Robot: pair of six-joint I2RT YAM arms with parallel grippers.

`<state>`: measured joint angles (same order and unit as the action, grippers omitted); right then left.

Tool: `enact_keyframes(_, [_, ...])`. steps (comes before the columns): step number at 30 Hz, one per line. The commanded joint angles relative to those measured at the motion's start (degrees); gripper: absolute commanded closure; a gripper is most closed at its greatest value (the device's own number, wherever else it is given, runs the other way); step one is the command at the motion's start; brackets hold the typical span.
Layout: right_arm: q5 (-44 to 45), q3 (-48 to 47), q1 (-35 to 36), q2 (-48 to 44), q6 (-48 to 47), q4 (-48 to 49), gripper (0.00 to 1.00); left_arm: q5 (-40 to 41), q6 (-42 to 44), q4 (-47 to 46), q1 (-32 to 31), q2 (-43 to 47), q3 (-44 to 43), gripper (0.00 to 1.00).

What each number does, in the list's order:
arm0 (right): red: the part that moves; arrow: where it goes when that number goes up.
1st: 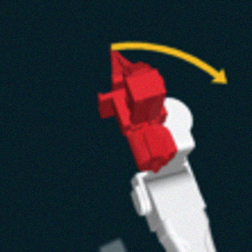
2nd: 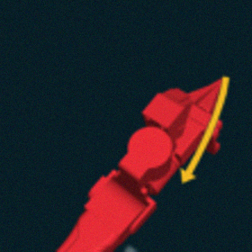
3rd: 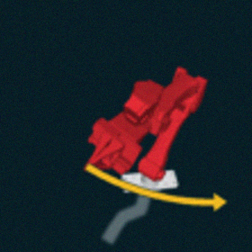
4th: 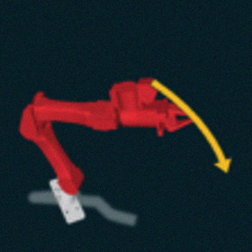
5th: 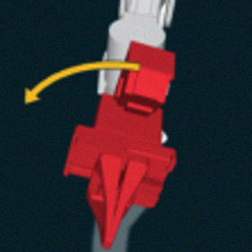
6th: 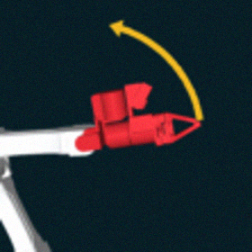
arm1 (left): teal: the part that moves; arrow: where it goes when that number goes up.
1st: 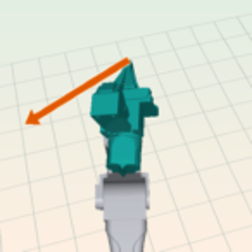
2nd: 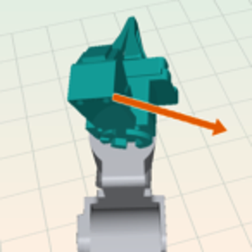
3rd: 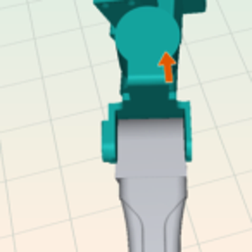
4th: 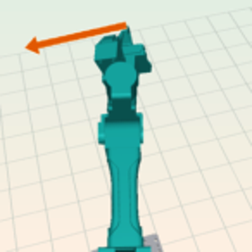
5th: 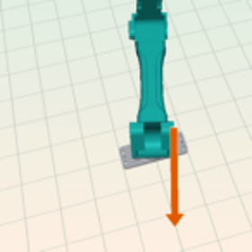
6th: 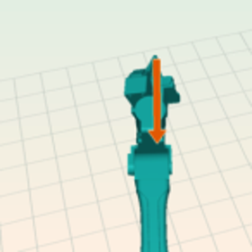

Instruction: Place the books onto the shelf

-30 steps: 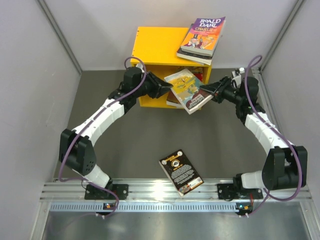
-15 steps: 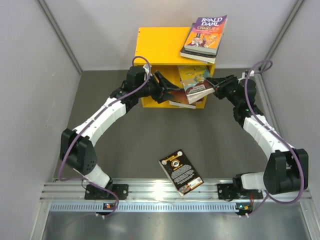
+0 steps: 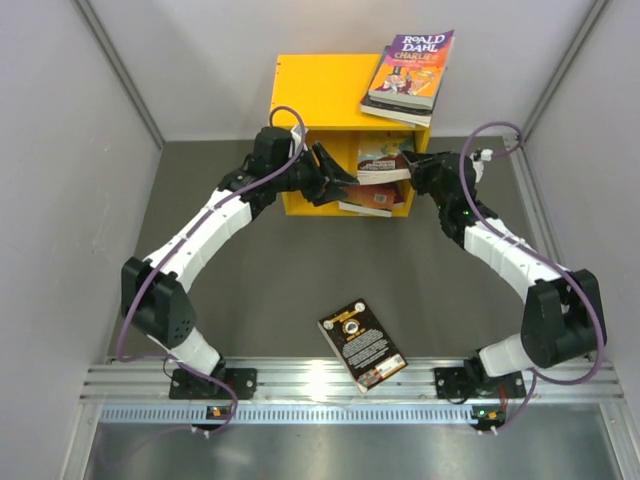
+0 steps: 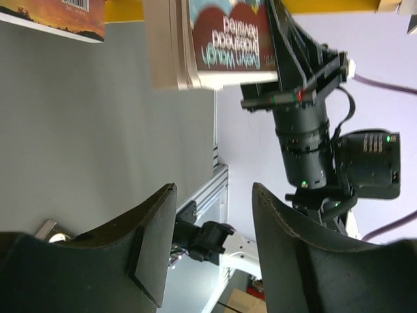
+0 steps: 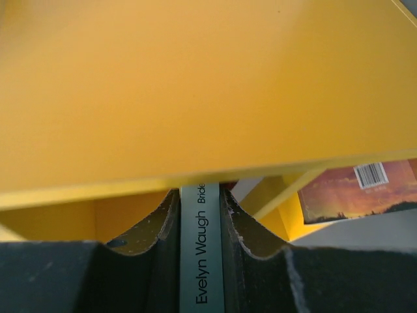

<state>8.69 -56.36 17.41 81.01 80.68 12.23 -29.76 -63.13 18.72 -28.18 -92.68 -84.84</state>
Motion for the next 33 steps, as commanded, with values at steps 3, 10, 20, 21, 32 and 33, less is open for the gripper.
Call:
enact_keyframes(3, [8.9, -5.9, 0.1, 3.7, 4.0, 2.0, 1.0, -0.4, 4.8, 4.2, 0.0, 1.2, -2.7, 0.46])
enact_keyframes(10, [10.1, -9.2, 0.2, 7.3, 4.9, -1.9, 1.0, -0.4, 4.5, 4.2, 0.0, 2.9, 0.3, 0.48])
enact_keyframes(20, [8.3, -5.0, -1.5, 2.0, 4.0, -7.0, 0.04, 0.2, 5.1, 4.2, 0.0, 1.2, -0.2, 0.49])
enact_keyframes(21, [7.9, -4.0, -1.8, 1.0, 4.0, -7.2, 0.04, 0.3, 5.3, 4.3, 0.0, 1.2, -0.1, 0.5])
enact_keyframes(32, [-1.4, -1.0, -3.3, -4.9, -2.8, -12.1, 0.02, 2.2, 5.6, 4.6, 0.0, 1.7, 0.7, 0.5])
enact_keyframes(33, [-1.5, 0.4, -2.8, -6.7, -3.6, -12.1, 0.02, 2.3, 5.6, 4.6, 0.0, 1.8, 0.8, 0.5])
